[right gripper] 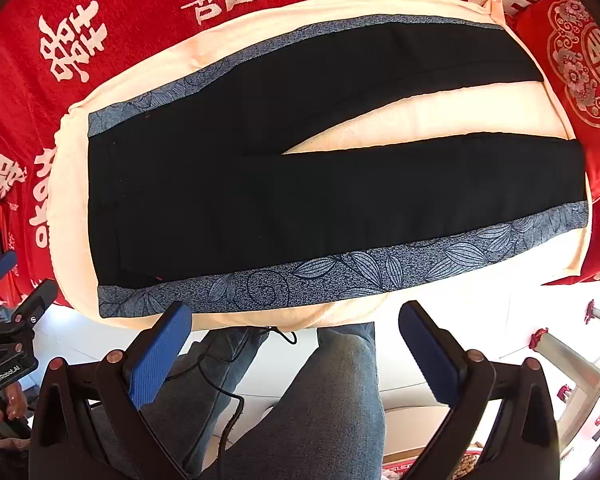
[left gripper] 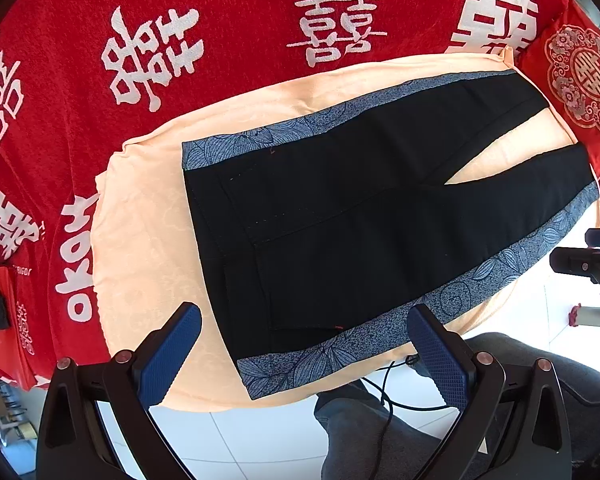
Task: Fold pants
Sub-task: 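Move both grippers toward the trouser legs' hem ends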
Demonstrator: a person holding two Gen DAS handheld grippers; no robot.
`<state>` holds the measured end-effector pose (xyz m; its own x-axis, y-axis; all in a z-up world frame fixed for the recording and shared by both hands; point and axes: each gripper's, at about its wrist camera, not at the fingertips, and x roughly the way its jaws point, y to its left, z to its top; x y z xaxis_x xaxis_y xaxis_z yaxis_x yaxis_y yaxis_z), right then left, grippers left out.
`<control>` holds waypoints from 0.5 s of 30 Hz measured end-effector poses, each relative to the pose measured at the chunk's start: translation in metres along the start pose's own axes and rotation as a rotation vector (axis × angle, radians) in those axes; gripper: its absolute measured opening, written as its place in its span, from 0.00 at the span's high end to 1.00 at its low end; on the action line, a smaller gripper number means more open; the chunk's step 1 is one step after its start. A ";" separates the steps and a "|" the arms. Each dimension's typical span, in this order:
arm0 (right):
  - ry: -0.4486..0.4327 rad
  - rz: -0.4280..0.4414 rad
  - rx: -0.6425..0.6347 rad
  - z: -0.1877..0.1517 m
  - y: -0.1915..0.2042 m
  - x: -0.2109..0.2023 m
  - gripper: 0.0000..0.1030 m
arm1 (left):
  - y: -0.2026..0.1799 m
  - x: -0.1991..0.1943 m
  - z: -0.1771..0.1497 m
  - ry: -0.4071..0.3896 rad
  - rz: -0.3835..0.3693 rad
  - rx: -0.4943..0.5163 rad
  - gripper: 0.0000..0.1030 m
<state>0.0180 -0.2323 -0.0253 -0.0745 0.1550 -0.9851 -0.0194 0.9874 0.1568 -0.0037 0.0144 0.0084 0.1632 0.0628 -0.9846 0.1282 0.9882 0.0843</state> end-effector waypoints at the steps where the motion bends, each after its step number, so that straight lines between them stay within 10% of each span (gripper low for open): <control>1: -0.001 0.001 0.000 0.000 0.000 0.000 0.00 | 0.000 0.000 0.000 0.002 0.002 0.000 0.00; 15: -0.005 0.032 -0.021 0.005 -0.006 0.002 0.00 | -0.005 -0.003 0.001 0.014 0.032 -0.032 0.00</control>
<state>0.0228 -0.2379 -0.0285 -0.0701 0.1864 -0.9800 -0.0384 0.9811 0.1894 -0.0040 0.0090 0.0109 0.1533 0.0964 -0.9835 0.0919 0.9895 0.1114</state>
